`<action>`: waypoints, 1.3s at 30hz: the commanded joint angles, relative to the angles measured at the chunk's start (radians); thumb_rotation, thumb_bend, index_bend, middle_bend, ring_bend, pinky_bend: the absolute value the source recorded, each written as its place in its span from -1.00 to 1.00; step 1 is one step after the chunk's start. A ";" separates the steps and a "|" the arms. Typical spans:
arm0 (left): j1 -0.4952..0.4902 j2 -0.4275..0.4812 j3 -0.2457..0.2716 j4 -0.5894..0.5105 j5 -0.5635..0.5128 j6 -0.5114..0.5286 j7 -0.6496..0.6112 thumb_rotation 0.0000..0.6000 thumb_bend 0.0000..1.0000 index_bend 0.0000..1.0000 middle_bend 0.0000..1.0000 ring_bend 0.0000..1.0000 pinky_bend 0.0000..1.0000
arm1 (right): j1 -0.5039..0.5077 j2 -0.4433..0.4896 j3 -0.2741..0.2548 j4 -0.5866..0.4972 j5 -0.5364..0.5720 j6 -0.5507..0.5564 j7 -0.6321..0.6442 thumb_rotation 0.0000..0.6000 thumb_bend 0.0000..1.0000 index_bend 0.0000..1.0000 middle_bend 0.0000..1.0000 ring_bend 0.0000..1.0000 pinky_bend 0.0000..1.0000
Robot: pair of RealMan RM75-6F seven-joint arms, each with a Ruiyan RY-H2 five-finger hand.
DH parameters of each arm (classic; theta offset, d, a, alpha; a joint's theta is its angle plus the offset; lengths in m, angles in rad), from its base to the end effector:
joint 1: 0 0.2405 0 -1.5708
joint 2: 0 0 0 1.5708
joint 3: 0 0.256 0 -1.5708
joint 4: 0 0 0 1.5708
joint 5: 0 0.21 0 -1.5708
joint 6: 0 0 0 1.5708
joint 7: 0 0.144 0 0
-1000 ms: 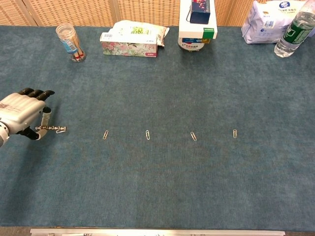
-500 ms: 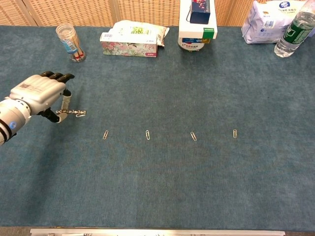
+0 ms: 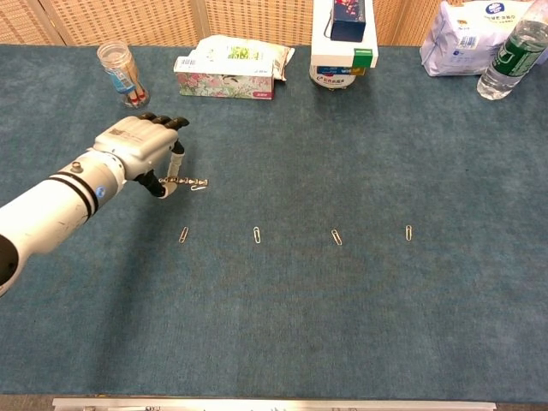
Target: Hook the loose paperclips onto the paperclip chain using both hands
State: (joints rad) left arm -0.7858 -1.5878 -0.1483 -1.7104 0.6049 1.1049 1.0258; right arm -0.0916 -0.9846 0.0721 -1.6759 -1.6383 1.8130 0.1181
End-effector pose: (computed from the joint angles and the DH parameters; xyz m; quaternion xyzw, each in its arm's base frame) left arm -0.1435 0.3060 -0.0377 -0.7839 -0.3523 -0.1816 0.4779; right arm -0.2930 -0.1253 0.2310 0.5312 -0.3129 0.4802 0.6240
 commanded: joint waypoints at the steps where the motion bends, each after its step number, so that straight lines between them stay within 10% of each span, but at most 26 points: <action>1: -0.040 -0.035 -0.025 0.042 -0.031 -0.016 -0.004 1.00 -0.28 0.14 -1.00 -1.00 -0.99 | -0.014 0.008 0.002 0.003 0.002 0.019 0.017 1.00 0.23 -0.14 -0.16 -0.26 -0.12; 39: -0.299 -0.256 -0.114 0.367 -0.153 -0.094 -0.042 1.00 -0.28 0.15 -1.00 -1.00 -0.99 | -0.023 0.019 0.002 0.014 -0.004 0.004 0.060 1.00 0.23 -0.14 -0.16 -0.26 -0.12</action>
State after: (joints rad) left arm -1.0805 -1.8402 -0.2612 -1.3472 0.4524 1.0146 0.9851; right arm -0.1149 -0.9654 0.0747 -1.6625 -1.6424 1.8176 0.1781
